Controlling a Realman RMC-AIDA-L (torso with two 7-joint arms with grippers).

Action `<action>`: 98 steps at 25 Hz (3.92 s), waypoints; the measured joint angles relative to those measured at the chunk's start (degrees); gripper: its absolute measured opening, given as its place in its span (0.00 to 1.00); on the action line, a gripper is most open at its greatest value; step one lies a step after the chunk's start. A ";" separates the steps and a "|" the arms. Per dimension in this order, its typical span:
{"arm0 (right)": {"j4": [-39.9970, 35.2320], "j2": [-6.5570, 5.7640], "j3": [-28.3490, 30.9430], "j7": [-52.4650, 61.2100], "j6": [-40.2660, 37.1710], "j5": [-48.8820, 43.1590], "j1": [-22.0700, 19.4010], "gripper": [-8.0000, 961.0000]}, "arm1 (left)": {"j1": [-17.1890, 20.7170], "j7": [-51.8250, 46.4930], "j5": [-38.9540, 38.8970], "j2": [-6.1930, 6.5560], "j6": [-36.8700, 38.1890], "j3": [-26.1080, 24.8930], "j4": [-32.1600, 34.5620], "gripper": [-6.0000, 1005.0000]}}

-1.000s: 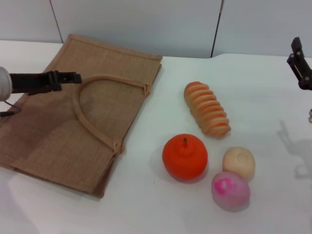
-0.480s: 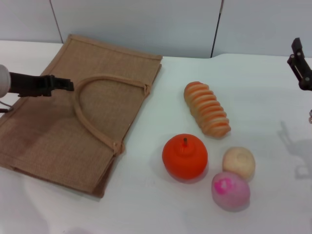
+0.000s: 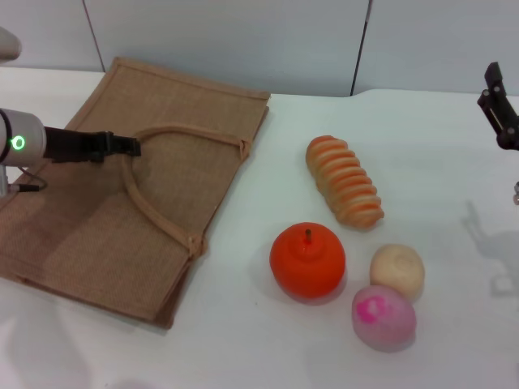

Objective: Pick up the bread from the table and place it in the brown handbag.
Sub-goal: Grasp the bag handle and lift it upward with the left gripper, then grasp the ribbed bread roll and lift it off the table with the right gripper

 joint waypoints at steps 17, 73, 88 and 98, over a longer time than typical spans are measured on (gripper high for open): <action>0.00 0.00 0.00 0.00 0.00 0.00 -0.03 0.89 | 0.08 4.13 -0.68 -0.17 -4.88 -0.09 3.74 0.68; -12.04 -3.93 -3.12 0.01 -12.59 -0.36 -0.43 0.87 | 7.40 24.41 -30.83 0.29 11.09 -0.11 6.53 0.12; -36.91 -15.68 0.82 0.03 -55.69 -1.43 1.06 0.86 | 13.32 33.65 -45.19 0.48 29.69 -0.18 6.56 0.12; -37.31 -14.35 3.91 -0.33 -73.07 -2.23 5.83 0.86 | 14.20 34.25 -47.95 0.45 34.03 -0.20 6.50 0.12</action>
